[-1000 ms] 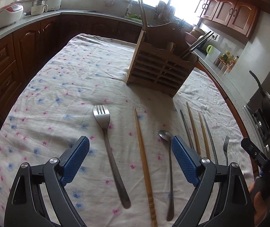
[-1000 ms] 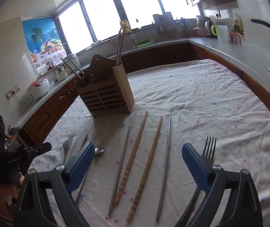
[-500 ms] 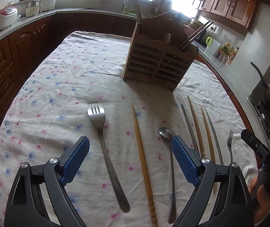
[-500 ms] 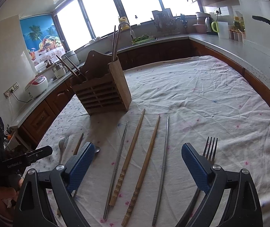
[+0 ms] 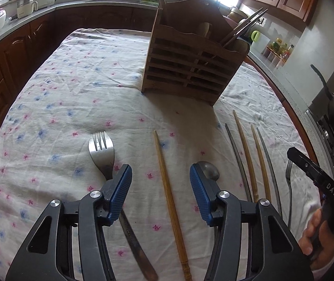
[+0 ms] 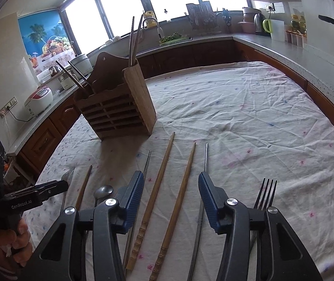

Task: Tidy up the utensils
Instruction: 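Lower the left gripper onto a wooden chopstick while the right gripper closes on another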

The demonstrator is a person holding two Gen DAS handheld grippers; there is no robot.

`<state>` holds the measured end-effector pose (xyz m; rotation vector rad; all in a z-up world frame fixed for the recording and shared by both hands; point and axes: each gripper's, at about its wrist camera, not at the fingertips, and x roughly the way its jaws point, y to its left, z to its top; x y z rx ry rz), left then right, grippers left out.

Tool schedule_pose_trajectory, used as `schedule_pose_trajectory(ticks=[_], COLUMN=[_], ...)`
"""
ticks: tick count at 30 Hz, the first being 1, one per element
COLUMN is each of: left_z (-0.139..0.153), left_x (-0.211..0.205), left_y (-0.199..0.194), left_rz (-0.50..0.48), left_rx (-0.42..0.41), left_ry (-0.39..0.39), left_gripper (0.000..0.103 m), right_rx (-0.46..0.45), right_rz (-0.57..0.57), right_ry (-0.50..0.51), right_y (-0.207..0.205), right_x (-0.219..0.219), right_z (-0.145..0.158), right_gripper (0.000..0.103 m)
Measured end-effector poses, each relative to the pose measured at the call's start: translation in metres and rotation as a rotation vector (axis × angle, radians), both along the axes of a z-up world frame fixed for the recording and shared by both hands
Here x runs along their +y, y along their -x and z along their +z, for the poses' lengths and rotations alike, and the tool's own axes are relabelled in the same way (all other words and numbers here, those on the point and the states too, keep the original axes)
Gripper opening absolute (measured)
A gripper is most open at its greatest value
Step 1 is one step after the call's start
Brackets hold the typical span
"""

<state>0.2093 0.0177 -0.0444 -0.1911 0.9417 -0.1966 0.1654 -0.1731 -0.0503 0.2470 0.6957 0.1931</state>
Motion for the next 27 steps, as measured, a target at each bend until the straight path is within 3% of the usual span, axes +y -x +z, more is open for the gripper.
schedule_pose_trajectory(ticks=[8, 17, 24, 27], left_z=[-0.004, -0.013, -0.026, -0.027], left_x=[-0.002, -0.004, -0.009, -0.014], left_y=[-0.021, -0.04, -0.052, -0.051], left_rz=[-0.021, -0.03, -0.037, -0.039], left_rx=[0.029, 0.055, 0.089, 0.067], left_ry=[-0.009, -0.017, -0.034, -0.064], left_gripper=[0.04, 0.037, 0.024, 0.024], right_rx=[0.088, 0.136, 0.18, 0.17], right_rz=[0.011, 0.009, 0.017, 0.036], right_ry=[-0.008, 0.032, 0.076, 0.101], right_y=[-0.039, -0.073, -0.092, -0.094], right_x=[-0.001, 0.0, 0.003, 0.006], right_z=[-0.018, -0.03, -0.041, -0.041], right_gripper=[0.03, 0.028, 0.028, 0.029])
